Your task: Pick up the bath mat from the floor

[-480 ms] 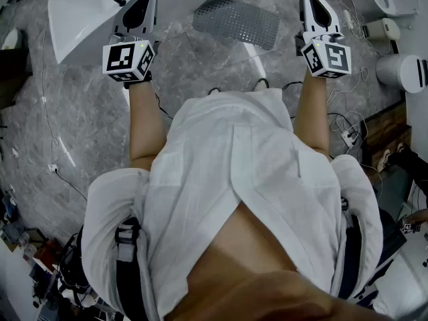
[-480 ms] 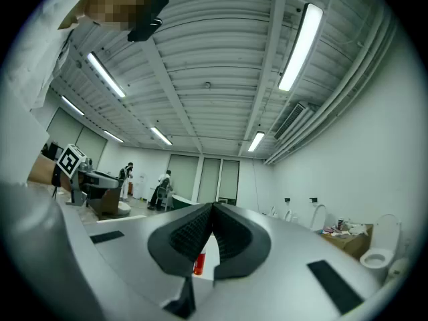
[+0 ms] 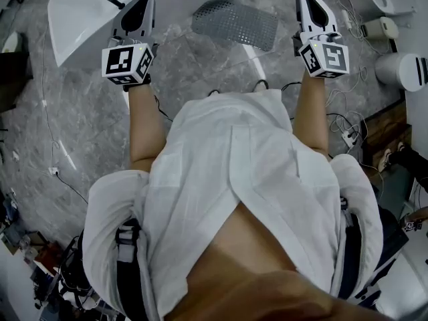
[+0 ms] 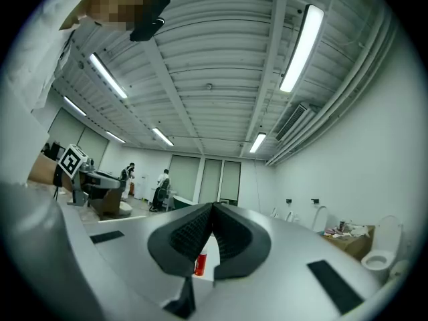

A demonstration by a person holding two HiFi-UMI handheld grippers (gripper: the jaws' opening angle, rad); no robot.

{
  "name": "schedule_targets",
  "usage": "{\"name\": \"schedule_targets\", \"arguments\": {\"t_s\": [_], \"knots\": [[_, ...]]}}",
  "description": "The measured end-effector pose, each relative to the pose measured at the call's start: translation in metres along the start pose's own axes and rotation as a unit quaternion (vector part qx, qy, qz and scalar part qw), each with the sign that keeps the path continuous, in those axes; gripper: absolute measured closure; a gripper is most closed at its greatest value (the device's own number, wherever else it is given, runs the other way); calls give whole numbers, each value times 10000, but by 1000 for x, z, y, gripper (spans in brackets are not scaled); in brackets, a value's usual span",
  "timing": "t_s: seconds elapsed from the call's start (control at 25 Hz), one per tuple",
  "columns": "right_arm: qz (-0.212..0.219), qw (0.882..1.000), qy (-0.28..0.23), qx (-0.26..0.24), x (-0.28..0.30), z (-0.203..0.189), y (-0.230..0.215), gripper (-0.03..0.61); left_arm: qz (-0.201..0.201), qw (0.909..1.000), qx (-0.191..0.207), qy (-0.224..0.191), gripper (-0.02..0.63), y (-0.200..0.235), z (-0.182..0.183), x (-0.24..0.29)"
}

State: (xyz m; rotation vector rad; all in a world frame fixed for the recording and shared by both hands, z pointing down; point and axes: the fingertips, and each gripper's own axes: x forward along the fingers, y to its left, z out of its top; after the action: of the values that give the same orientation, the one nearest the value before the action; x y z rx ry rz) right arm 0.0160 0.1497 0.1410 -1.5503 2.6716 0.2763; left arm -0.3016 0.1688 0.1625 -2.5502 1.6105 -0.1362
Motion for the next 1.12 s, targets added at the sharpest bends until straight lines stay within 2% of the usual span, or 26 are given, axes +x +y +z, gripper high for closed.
{"name": "schedule_targets", "arguments": {"t_s": [0.16, 0.48, 0.92, 1.12], "knots": [[87, 9996, -177, 183, -2, 2, 0, 552, 10, 10000, 1, 34, 588, -3, -1, -1], [280, 9996, -67, -67, 8, -3, 15, 551, 36, 10000, -13, 93, 588, 2, -8, -7], [257, 9997, -31, -19, 18, -5, 21, 551, -116, 9998, -34, 128, 588, 8, -18, -3], [223, 9997, 33, -32, 16, -6, 19, 551, -303, 9993, -87, 180, 588, 4, -24, 7]]}}
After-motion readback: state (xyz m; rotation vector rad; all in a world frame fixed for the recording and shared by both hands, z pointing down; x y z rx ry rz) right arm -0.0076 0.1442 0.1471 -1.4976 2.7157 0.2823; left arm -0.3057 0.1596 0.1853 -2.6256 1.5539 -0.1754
